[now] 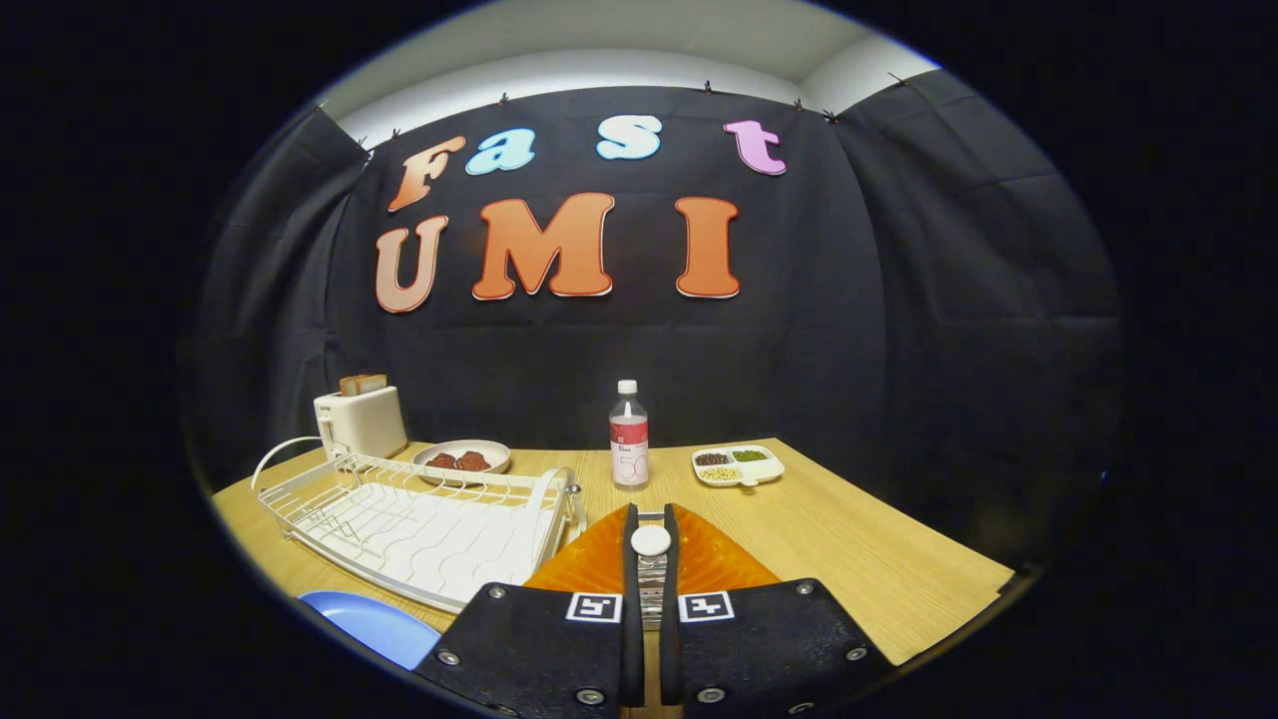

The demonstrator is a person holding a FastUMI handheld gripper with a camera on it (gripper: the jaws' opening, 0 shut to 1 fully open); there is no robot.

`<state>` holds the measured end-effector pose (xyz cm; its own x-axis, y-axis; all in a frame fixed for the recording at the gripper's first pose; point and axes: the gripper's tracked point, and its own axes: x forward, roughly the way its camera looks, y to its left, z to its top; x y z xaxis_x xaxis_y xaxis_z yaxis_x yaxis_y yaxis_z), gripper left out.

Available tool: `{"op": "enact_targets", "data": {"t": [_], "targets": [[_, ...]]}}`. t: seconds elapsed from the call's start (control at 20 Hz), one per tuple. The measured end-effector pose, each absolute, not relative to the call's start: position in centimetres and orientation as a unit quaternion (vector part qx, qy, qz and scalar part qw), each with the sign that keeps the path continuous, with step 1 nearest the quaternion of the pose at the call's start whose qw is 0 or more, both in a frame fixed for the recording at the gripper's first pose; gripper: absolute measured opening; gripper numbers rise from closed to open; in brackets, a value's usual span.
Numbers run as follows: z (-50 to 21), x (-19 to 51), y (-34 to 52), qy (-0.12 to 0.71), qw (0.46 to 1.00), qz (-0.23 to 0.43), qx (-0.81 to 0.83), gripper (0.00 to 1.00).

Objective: Take the plate from the dish rack, then take the spoon from the basket and place it into the plate.

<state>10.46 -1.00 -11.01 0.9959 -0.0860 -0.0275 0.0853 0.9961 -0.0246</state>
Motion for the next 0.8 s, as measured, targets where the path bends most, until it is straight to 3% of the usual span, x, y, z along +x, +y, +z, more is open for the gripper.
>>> {"op": "enact_targets", "data": {"t": [0.8], "targets": [[-4.8,2.6,3.3,-0.015,0.999,-0.016,-0.037,0.06]]}}
